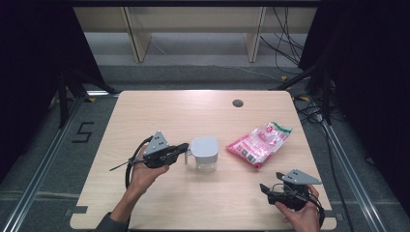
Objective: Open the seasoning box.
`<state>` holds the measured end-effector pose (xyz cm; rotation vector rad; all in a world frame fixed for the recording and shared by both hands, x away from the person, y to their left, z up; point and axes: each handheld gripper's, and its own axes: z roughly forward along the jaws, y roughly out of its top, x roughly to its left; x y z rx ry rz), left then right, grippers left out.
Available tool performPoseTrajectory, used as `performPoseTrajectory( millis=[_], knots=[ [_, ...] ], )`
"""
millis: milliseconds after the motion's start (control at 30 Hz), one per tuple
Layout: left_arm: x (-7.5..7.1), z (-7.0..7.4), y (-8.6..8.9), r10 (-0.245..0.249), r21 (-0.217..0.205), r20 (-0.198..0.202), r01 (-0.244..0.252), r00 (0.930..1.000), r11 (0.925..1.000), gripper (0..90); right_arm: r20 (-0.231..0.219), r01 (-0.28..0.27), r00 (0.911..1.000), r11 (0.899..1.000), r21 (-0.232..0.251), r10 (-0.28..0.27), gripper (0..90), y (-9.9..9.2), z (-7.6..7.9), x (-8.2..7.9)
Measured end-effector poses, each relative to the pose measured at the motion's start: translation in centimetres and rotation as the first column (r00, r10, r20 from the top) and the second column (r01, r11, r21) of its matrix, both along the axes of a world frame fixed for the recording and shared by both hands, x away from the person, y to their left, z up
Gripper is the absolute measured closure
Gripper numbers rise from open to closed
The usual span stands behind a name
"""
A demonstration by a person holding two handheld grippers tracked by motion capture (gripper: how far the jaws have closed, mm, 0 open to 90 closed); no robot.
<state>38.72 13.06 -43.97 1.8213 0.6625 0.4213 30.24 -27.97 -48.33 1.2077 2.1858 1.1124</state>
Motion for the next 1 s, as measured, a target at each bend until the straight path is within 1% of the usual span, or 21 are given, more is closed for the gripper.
performPoseTrajectory(
  millis=[67, 133, 167, 200, 233, 267, 333, 433, 467, 533, 567, 600, 633, 667, 700, 767, 800, 833, 900, 967, 1000],
  knots=[
    [0.4, 0.0, -0.4, -0.007, -0.012, 0.001, 0.007, 1.0000, 0.9999, 89.0, -0.007, 0.001, 1.0000, 1.000, 0.006, -0.001, 25.1, 0.2, 0.0, 0.1],
    [0.7, 0.0, -0.6, -0.008, -0.005, 0.004, 0.008, 1.0000, 1.0000, 88.9, -0.003, -0.003, 1.0000, 1.000, 0.007, 0.003, 25.1, 0.3, 0.0, 0.2],
    [0.8, 0.0, -0.8, -0.002, 0.001, -0.002, 0.002, 1.0000, 1.0000, 88.9, 0.004, -0.007, 1.0000, 1.000, -0.008, 0.007, 25.1, 0.3, 0.0, 0.3],
    [0.8, -0.1, -1.0, -0.001, 0.009, -0.005, 0.001, 1.0000, 1.0000, 88.9, 0.001, -0.001, 1.0000, 1.000, 0.004, 0.001, 25.1, 0.4, 0.0, 0.3],
    [0.9, -0.1, -1.0, 0.002, 0.027, 0.006, -0.002, 1.0000, 0.9996, 88.8, 0.006, -0.005, 1.0000, 1.000, -0.006, 0.005, 25.5, 0.4, 0.1, 0.3],
    [0.9, -0.2, -1.1, 0.003, 0.017, -0.003, -0.003, 1.0000, 0.9999, 88.6, 0.003, -0.003, 1.0000, 1.000, -0.002, 0.003, 26.3, 0.5, 0.1, 0.3],
    [1.1, -0.3, -1.1, 0.001, 0.032, 0.005, -0.001, 1.0000, 0.9995, 88.5, 0.004, -0.011, 0.9999, 1.000, 0.003, 0.011, 27.1, 0.7, 0.1, 0.3],
    [1.1, -0.3, -1.1, 0.005, 0.025, -0.001, -0.005, 1.0000, 0.9997, 88.3, 0.014, -0.017, 0.9997, 1.000, -0.004, 0.018, 27.5, 0.8, 0.1, 0.4],
    [1.1, -0.3, -1.0, 0.005, 0.035, 0.009, -0.005, 0.9999, 0.9994, 87.9, 0.020, -0.025, 0.9995, 1.000, -0.007, 0.025, 30.7, 1.0, 0.2, 0.4],
    [1.1, -0.4, -1.0, 0.002, 0.033, 0.015, -0.002, 0.9999, 0.9995, 87.6, 0.027, -0.018, 0.9995, 1.000, -0.011, 0.019, 33.5, 1.1, 0.3, 0.4],
    [1.0, -0.4, -1.1, 0.008, 0.023, 0.008, -0.008, 0.9999, 0.9997, 87.6, 0.043, -0.047, 0.9980, 0.999, -0.016, 0.047, 36.8, 1.3, 0.4, 0.5],
    [1.0, -0.4, -1.1, 0.008, 0.023, 0.008, -0.008, 0.9999, 0.9997, 87.6, 0.033, -0.038, 0.9987, 0.999, 0.005, 0.038, 38.1, 1.7, 0.5, 0.5],
    [0.9, -0.4, -1.2, 0.002, 0.041, 0.015, -0.002, 0.9999, 0.9992, 87.6, 0.059, -0.058, 0.9965, 0.998, -0.008, 0.058, 39.8, 1.7, 0.6, 0.7],
    [0.8, -0.4, -1.3, 0.011, 0.039, 0.015, -0.011, 0.9998, 0.9992, 87.7, 0.052, -0.063, 0.9967, 0.998, 0.018, 0.062, 41.7, 2.0, 0.7, 0.7],
    [0.9, -0.3, -1.3, 0.007, 0.050, 0.026, -0.008, 0.9996, 0.9987, 87.7, 0.065, -0.081, 0.9947, 0.997, 0.007, 0.080, 43.9, 2.2, 0.8, 0.9],
    [0.9, -0.3, -1.3, 0.007, 0.047, 0.024, -0.008, 0.9997, 0.9989, 87.7, 0.079, -0.097, 0.9923, 0.995, 0.013, 0.096, 45.1, 2.5, 0.8, 1.2],
    [0.9, -0.4, -1.1, 0.001, 0.046, 0.013, -0.001, 0.9999, 0.9989, 87.7, 0.083, -0.123, 0.9891, 0.992, 0.018, 0.121, 47.3, 3.2, 0.9, 1.7],
    [0.9, -0.3, -1.0, -0.001, 0.051, 0.019, 0.000, 0.9998, 0.9987, 87.7, 0.099, -0.129, 0.9868, 0.992, 0.013, 0.127, 47.4, 3.6, 1.0, 1.9],
    [0.9, -0.3, -1.0, 0.002, 0.053, 0.017, -0.003, 0.9998, 0.9986, 87.6, 0.106, -0.133, 0.9857, 0.991, 0.007, 0.131, 47.4, 3.9, 1.0, 2.1],
    [0.9, -0.4, -1.1, 0.006, 0.035, 0.015, -0.007, 0.9999, 0.9994, 87.6, 0.104, -0.149, 0.9838, 0.989, 0.015, 0.146, 47.8, 4.7, 1.2, 2.8],
    [0.8, -0.4, -1.1, 0.010, 0.039, 0.016, -0.011, 0.9998, 0.9992, 87.6, 0.107, -0.157, 0.9825, 0.987, 0.030, 0.153, 50.7, 5.1, 1.3, 3.1]
  ],
)
